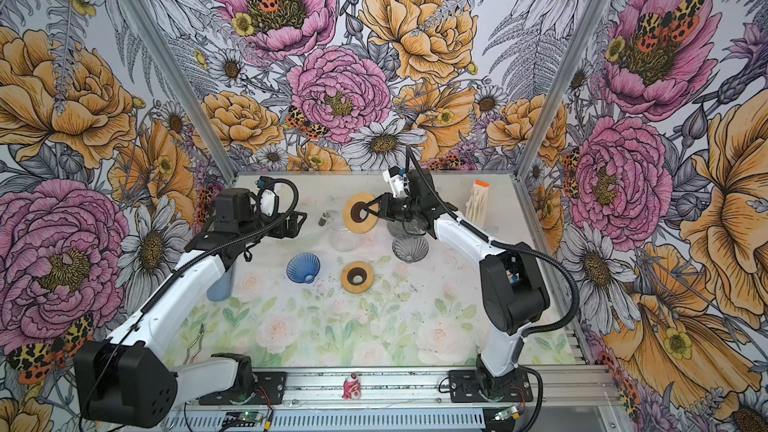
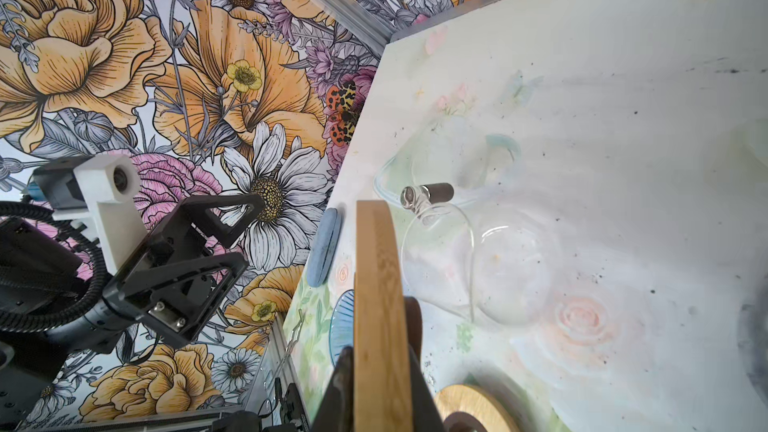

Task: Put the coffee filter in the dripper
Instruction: 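Lift the bamboo stand with the right gripper and carry it farther away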

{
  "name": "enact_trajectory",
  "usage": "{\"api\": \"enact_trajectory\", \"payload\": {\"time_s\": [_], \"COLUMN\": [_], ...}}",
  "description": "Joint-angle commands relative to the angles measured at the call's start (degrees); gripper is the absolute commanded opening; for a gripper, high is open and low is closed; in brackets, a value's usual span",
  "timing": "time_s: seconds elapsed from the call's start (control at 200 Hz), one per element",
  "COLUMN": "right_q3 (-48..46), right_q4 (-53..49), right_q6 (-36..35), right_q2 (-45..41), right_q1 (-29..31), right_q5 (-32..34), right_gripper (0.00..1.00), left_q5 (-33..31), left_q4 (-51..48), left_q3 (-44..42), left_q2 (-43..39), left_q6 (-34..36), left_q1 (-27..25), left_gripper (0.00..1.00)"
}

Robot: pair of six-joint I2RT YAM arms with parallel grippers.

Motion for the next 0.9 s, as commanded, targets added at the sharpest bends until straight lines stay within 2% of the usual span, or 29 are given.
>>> {"api": "enact_trajectory", "payload": {"time_s": [0.0,0.435,0.896], "right_q3": [4.83,12.04,13.93], "right_q4": [3.70,4.42,6.88], "right_q6": [2.69,6.30,7.85], "right_q2": [2.72,13.26,17.82], "right_q1": [1.11,3.17,3.26], "right_q5": [-0.35,-1.31,-0.75], "right_gripper": [0.00,0.00,0.00], "left_q5": [-1.30,-0.04,1.17], "left_q4": [-1.85,-3.63,-4.74], "left_q3": [1.64,1.24,0.33], "left_q2": [0.21,-0.02,-0.21], "left_q6": [-1.12,-0.70,-0.87], "left_q1": [1.16,3.59,4.13], "left_gripper": [0.99,0.99,0.99]}}
